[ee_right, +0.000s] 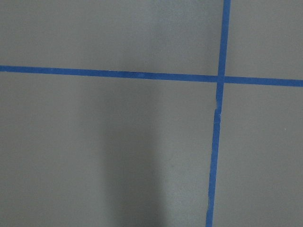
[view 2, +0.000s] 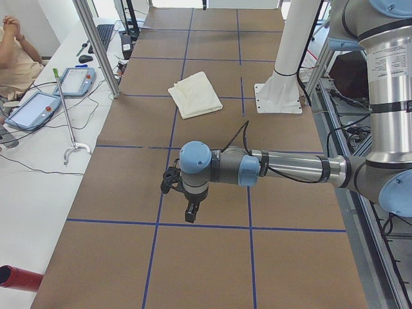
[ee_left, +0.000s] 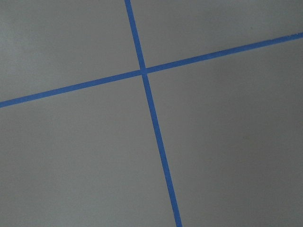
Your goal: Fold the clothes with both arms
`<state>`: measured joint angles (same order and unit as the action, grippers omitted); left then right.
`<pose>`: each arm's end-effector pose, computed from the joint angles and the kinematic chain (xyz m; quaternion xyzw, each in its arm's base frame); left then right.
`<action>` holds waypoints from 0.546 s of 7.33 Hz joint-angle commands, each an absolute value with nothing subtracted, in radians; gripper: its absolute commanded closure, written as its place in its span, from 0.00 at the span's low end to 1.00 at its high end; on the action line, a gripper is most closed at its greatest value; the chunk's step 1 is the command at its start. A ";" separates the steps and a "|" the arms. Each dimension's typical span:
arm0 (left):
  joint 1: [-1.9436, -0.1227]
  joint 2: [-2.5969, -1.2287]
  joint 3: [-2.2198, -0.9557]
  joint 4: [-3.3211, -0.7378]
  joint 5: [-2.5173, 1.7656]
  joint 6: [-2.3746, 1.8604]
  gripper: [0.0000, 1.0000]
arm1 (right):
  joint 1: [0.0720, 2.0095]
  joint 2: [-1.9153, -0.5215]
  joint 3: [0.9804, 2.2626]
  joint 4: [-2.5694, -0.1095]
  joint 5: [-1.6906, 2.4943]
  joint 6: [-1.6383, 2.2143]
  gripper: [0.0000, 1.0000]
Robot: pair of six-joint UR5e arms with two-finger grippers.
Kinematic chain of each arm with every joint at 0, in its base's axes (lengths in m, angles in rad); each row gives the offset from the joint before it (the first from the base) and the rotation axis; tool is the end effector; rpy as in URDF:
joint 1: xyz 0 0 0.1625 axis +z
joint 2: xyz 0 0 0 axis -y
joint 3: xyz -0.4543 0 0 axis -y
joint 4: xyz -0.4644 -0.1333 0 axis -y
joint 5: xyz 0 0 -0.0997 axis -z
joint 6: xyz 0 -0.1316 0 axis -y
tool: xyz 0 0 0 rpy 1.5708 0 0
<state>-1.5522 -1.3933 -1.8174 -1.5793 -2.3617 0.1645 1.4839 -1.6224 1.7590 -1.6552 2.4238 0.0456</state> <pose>-0.0306 -0.4903 0.6621 0.0638 0.3813 0.0992 0.9169 -0.0129 -0.5416 0.6342 -0.0037 -0.4142 -0.0296 0.9097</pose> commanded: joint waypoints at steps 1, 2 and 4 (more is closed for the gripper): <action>-1.549 -1.391 -1.804 -1.583 -2.362 0.166 0.00 | 1.483 -1.626 1.758 -1.655 2.425 0.048 0.00; -1.548 -1.393 -1.804 -1.586 -2.361 0.172 0.00 | 1.482 -1.626 1.755 -1.655 2.424 0.046 0.00; -1.546 -1.404 -1.773 -1.588 -2.364 0.170 0.00 | 1.482 -1.626 1.750 -1.641 2.422 0.046 0.00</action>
<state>-1.5471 -1.3972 -1.7862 -1.5866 -2.3630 0.1704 1.4822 -1.6260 1.7561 -1.6513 2.4235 0.0467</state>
